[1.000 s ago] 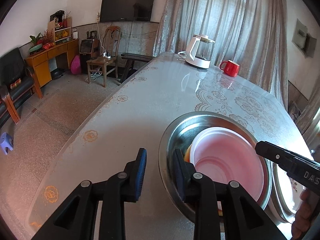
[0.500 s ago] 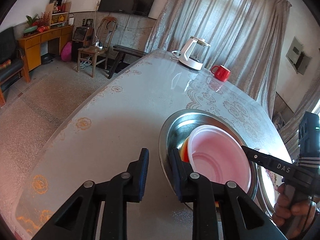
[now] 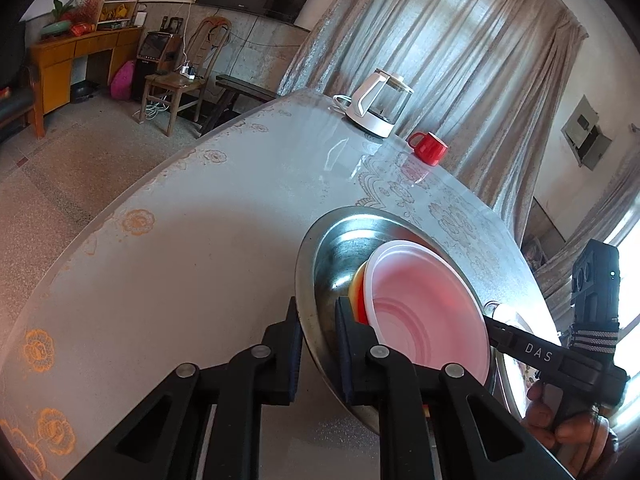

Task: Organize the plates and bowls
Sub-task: 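Grasp the steel basin rim with the left tool, then lift the steel basin with the left tool over the plate stack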

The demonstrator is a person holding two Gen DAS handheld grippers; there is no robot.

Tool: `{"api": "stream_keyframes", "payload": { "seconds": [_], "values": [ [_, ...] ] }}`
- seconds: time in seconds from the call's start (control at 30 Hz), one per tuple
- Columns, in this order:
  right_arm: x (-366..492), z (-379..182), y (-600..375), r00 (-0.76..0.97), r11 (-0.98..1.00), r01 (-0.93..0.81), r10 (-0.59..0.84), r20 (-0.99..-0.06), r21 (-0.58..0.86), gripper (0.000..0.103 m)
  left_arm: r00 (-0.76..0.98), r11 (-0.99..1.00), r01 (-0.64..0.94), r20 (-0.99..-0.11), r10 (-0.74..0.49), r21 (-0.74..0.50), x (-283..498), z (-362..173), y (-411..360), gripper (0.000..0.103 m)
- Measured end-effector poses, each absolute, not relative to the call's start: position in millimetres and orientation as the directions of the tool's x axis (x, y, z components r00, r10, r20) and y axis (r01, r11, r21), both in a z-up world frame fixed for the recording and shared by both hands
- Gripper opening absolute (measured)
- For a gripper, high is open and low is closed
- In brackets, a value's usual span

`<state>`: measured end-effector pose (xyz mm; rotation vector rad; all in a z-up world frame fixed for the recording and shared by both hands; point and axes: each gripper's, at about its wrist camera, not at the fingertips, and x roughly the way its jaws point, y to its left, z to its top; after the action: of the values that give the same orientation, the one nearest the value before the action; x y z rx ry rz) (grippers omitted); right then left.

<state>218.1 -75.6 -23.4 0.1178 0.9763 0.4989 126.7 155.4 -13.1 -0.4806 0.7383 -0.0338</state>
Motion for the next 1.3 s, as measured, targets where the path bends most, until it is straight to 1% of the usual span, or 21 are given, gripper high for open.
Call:
{"api": "stream_keyframes", "payload": {
  "seconds": [0.2,0.5,0.8,0.97,1.3],
  "values": [
    [212.2,-19.5,-76.3,0.468,0.874,-0.366,0.471,-0.748,0.321,0.016,0.751,0.910,-0.138,-0.640,-0.162,-0.392,115.8,-7.9,148.3,0.016],
    [203.0,-17.1,-78.9,0.473,0.871,-0.362,0.479,-0.740,0.332,0.016,0.749,0.911,-0.148,-0.645,-0.151,-0.386,104.7,-3.4,148.0,0.016],
    [189.9,-7.6,-81.9,0.489,0.858,-0.374,0.505,-0.711,0.353,0.016,0.783,0.913,-0.136,-0.606,-0.139,-0.386,86.5,15.1,145.2,0.015],
    [183.2,-0.4,-86.1,0.504,0.854,-0.372,0.514,-0.694,0.363,0.016,0.789,0.921,-0.126,-0.599,-0.132,-0.368,81.2,22.9,140.0,0.015],
    [167.6,11.7,-105.1,0.546,0.855,-0.360,0.518,-0.658,0.374,0.016,0.802,0.930,-0.080,-0.577,-0.155,-0.360,71.1,37.8,122.6,0.015]
  ]
}}
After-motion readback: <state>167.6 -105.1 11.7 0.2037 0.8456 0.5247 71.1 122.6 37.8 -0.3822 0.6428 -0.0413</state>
